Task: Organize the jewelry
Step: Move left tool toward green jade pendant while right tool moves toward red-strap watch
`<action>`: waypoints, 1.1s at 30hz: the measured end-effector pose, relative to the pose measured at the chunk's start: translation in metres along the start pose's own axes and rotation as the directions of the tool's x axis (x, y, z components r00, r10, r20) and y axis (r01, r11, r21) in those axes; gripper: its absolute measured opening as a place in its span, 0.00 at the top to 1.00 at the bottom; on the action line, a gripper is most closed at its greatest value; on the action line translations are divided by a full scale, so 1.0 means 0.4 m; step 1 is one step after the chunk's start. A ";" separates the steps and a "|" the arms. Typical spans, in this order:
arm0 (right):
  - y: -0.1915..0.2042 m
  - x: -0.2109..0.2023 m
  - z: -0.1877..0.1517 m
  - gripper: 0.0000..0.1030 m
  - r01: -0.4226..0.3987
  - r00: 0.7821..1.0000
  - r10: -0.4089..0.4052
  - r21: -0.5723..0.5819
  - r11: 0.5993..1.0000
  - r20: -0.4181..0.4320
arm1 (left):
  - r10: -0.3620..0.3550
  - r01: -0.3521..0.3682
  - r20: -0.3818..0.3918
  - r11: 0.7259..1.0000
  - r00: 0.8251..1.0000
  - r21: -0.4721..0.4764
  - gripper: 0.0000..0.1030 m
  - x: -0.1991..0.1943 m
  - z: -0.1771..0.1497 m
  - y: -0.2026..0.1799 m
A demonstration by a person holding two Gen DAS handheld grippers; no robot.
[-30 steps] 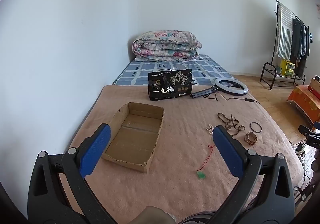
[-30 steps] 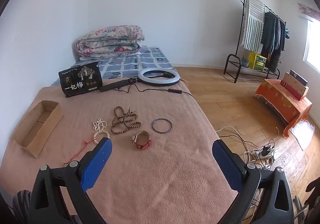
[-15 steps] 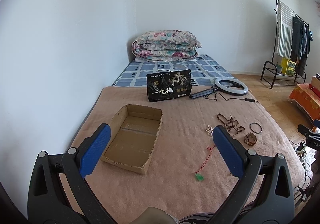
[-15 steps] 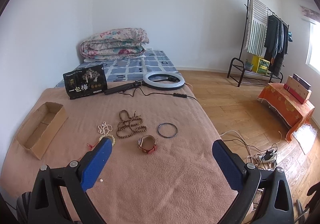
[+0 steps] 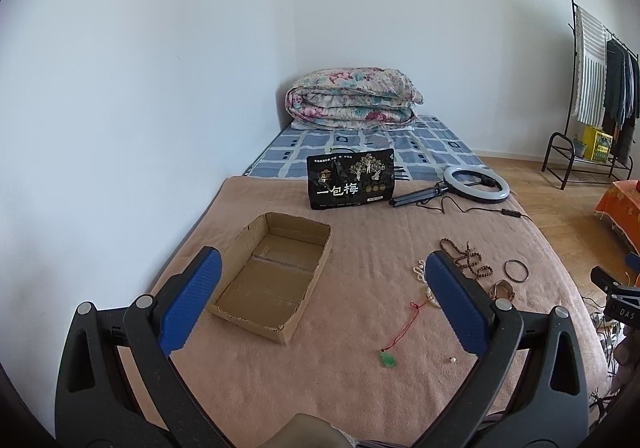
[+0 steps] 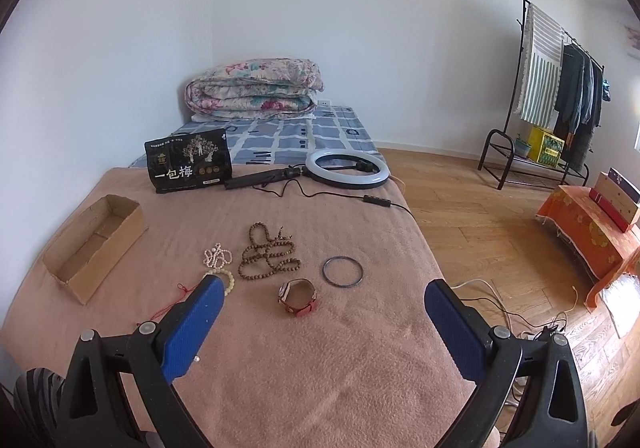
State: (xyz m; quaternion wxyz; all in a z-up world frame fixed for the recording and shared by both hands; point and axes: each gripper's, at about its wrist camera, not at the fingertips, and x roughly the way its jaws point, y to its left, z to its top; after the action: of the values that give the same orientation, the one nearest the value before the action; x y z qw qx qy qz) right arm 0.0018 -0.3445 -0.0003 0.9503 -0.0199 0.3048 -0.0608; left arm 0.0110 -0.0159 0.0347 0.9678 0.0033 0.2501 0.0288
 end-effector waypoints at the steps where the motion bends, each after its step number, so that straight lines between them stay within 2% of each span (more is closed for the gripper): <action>1: 0.000 0.001 -0.001 0.02 -0.003 1.000 0.003 -0.003 1.000 0.000 | 0.001 -0.001 -0.001 1.000 1.000 -0.003 0.00 -0.004 0.002 -0.003; 8: 0.008 -0.012 -0.009 0.02 -0.005 1.000 0.005 -0.016 1.000 0.006 | 0.019 -0.019 0.012 0.999 1.000 -0.034 0.00 -0.036 -0.006 0.018; 15: 0.014 -0.030 -0.017 0.02 0.022 1.000 -0.022 0.007 1.000 0.008 | 0.016 -0.016 0.023 1.000 1.000 -0.027 0.00 -0.041 -0.016 0.040; 25: 0.033 -0.016 -0.028 0.02 0.068 0.997 -0.068 -0.022 0.997 0.025 | -0.010 0.010 -0.019 0.999 1.000 -0.033 0.00 0.033 -0.034 0.083; 33: 0.001 0.049 -0.060 0.05 0.056 0.998 -0.056 -0.012 0.998 -0.031 | -0.103 0.105 -0.090 0.994 0.991 0.014 0.00 0.118 -0.090 0.050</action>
State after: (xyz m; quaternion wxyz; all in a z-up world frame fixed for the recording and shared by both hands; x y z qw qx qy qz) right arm 0.0036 -0.3465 -0.0313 0.9432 -0.0330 0.3192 -0.0860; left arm 0.0336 0.0063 -0.0192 0.9558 -0.0019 0.2929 -0.0240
